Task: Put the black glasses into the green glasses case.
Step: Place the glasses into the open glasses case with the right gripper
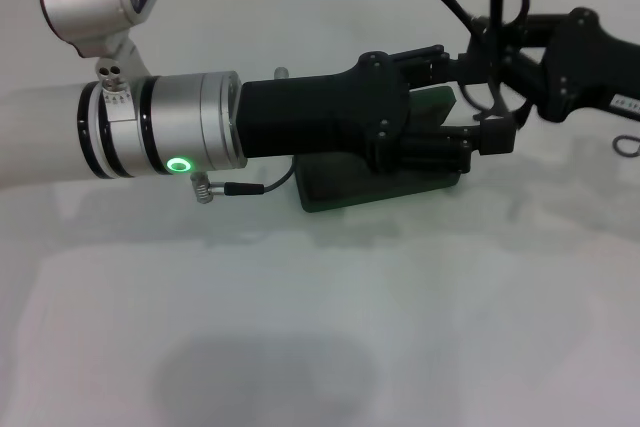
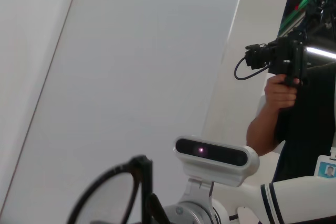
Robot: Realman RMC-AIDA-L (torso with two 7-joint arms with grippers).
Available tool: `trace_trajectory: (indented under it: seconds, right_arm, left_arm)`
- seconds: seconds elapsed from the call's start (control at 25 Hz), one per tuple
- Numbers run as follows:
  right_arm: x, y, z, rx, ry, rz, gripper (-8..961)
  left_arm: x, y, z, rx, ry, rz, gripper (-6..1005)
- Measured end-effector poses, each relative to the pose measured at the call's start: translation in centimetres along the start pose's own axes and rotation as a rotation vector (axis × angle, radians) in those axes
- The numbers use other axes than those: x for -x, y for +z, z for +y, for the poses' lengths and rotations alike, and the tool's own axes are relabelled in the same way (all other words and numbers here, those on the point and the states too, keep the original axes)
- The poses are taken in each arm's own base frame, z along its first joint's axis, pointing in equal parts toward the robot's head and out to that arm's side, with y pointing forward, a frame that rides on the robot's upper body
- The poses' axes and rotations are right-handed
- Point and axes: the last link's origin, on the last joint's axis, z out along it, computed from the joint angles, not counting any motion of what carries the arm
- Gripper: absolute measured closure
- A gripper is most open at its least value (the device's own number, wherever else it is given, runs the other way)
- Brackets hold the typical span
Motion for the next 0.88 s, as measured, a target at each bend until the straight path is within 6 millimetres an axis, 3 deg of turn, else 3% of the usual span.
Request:
trace_trajectory:
  seconds: [0.6, 0.88]
  right_arm:
    - [-0.6, 0.2, 0.5, 0.023, -0.003, 0.023, 835]
    - [-1.6, -0.5, 0.6, -0.018, -0.189, 0.042, 835]
  left_arm:
    - [0.3, -0.6, 0.0, -0.016, -0.006, -0.001, 106]
    - [0.3, -5.2, -0.8, -0.208, -0.012, 0.124, 106]
